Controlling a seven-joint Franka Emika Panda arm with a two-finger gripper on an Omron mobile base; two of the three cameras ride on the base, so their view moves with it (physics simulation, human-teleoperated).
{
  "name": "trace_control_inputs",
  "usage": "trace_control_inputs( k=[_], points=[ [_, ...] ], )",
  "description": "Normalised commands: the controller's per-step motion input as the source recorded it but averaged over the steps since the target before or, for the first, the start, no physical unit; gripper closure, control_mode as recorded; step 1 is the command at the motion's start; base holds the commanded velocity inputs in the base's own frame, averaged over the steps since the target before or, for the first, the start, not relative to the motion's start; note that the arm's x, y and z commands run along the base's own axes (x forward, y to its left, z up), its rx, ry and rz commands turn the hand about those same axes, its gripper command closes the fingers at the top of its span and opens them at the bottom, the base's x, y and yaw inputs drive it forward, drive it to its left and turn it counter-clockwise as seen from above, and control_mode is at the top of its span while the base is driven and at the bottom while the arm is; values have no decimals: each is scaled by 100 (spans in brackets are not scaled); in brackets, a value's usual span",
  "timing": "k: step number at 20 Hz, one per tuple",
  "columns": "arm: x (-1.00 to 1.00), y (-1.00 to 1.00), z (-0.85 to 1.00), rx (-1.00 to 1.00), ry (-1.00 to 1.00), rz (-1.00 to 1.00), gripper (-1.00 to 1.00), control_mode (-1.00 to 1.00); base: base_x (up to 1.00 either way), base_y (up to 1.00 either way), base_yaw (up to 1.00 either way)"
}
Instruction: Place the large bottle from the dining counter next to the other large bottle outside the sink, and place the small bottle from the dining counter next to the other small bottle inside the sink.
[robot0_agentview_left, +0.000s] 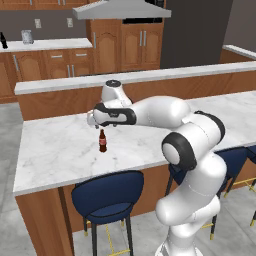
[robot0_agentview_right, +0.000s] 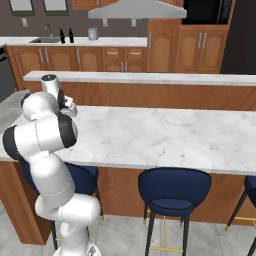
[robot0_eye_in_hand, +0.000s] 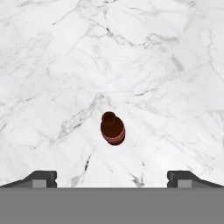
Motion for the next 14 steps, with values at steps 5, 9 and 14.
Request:
trace_control_inputs(
  k=[5,9,14],
  points=[
    [5,0,0,0,0,0,-100,-100,0,0,0],
    [15,0,0,0,1,0,-100,-100,0,0,0],
    [8,0,0,0,1,0,-100,-100,0,0,0]
  ],
)
